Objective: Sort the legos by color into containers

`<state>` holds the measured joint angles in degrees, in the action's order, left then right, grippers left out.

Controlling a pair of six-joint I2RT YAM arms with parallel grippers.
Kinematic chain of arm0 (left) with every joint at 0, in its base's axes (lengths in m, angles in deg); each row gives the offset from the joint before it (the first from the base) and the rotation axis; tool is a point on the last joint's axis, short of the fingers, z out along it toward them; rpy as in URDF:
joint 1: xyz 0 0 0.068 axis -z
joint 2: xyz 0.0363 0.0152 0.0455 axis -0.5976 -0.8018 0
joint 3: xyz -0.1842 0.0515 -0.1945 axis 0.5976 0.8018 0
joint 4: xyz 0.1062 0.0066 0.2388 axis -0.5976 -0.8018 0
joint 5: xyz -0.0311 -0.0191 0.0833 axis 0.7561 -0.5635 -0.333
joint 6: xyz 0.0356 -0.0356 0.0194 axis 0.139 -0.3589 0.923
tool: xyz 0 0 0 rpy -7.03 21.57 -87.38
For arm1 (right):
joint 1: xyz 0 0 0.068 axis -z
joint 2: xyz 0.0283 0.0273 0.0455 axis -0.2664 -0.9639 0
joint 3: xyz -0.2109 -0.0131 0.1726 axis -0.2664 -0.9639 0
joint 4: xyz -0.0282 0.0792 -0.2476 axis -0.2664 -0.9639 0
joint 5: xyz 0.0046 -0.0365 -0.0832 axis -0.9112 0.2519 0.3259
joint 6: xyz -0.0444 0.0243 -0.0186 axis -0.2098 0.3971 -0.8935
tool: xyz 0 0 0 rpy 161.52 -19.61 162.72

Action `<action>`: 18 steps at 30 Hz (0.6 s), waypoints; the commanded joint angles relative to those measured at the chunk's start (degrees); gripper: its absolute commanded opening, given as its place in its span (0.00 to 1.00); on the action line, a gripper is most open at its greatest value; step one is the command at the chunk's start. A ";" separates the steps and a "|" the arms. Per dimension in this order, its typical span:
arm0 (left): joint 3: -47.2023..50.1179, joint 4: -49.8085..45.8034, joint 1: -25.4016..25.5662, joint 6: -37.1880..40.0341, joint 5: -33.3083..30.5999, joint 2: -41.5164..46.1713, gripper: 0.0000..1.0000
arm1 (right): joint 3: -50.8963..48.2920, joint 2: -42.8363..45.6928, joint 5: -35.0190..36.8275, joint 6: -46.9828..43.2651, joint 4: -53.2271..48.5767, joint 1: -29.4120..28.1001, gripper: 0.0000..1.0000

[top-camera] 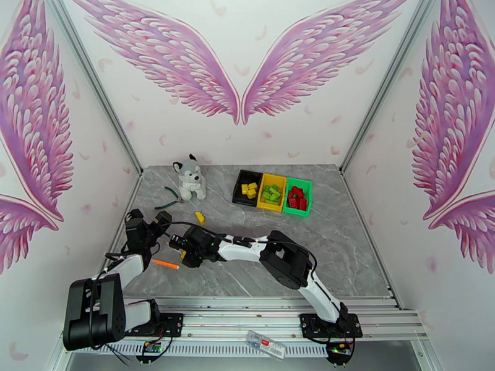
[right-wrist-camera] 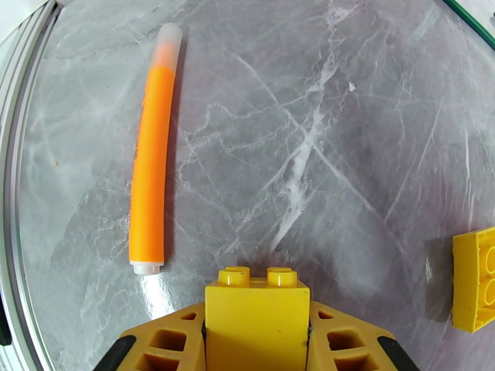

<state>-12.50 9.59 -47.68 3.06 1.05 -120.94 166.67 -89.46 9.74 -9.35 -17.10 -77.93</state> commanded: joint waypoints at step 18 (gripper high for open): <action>-5.27 -0.05 18.45 5.35 -8.10 -5.83 0.93 | -13.94 16.44 17.95 14.95 7.91 16.68 0.21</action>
<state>-14.65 10.57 -32.55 5.33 -2.84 -125.72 153.54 -74.79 20.82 0.38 -9.30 -64.23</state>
